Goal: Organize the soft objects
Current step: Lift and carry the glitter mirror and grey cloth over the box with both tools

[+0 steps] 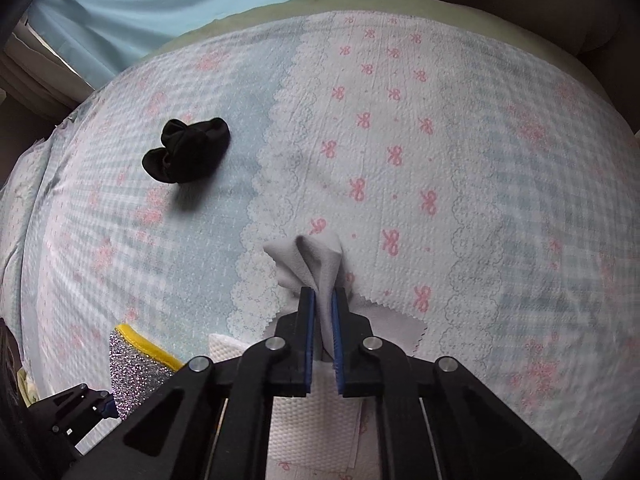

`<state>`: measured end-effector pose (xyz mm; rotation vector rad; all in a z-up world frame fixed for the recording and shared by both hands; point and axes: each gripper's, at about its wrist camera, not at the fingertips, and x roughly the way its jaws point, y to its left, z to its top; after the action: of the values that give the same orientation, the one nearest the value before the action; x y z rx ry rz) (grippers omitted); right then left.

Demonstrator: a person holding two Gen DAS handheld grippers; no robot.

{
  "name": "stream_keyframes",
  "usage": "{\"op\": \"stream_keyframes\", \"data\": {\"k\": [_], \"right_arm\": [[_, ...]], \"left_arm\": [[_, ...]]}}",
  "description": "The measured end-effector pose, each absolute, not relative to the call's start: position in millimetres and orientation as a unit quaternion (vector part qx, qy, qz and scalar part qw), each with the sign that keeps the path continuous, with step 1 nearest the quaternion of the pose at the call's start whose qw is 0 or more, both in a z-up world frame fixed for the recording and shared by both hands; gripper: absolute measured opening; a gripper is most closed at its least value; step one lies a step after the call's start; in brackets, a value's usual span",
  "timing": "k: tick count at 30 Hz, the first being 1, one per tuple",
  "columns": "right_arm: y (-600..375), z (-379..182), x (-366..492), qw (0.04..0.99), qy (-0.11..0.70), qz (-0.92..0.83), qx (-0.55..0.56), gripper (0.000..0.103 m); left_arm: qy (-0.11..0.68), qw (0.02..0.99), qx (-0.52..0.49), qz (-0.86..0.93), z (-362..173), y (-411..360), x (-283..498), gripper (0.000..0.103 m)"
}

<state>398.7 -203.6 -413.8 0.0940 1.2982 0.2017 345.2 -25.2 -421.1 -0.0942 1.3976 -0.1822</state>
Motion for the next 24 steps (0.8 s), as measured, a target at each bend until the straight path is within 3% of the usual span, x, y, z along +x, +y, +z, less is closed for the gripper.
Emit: {"op": "stream_keyframes", "data": {"k": [8, 14, 15, 16, 18, 24], "right_arm": [[-211.3, -388.2, 398.2, 0.803, 0.585, 0.094, 0.062, 0.007], [-207.1, -406.5, 397.0, 0.794, 0.597, 0.087, 0.077, 0.012], [-206.5, -410.6, 394.9, 0.795, 0.597, 0.085, 0.071, 0.029], [-205.0, -413.9, 393.3, 0.796, 0.595, 0.088, 0.067, 0.063], [-200.2, -420.7, 391.8, 0.794, 0.596, 0.103, 0.062, 0.101], [-189.9, -445.8, 392.9, 0.781, 0.62, 0.076, 0.021, 0.101]], "left_arm": [[0.628, 0.773, -0.049, -0.082, -394.2, -9.8, 338.9, 0.032], [0.626, 0.774, -0.063, -0.073, -394.0, -12.8, 327.7, 0.032], [0.626, 0.774, -0.065, -0.071, -394.7, -11.4, 326.6, 0.032], [0.627, 0.773, -0.067, -0.069, -395.8, -10.0, 326.7, 0.032], [0.628, 0.772, -0.072, -0.066, -399.2, -8.1, 326.9, 0.032], [0.631, 0.769, -0.082, -0.06, -412.2, -4.7, 335.7, 0.032]]}}
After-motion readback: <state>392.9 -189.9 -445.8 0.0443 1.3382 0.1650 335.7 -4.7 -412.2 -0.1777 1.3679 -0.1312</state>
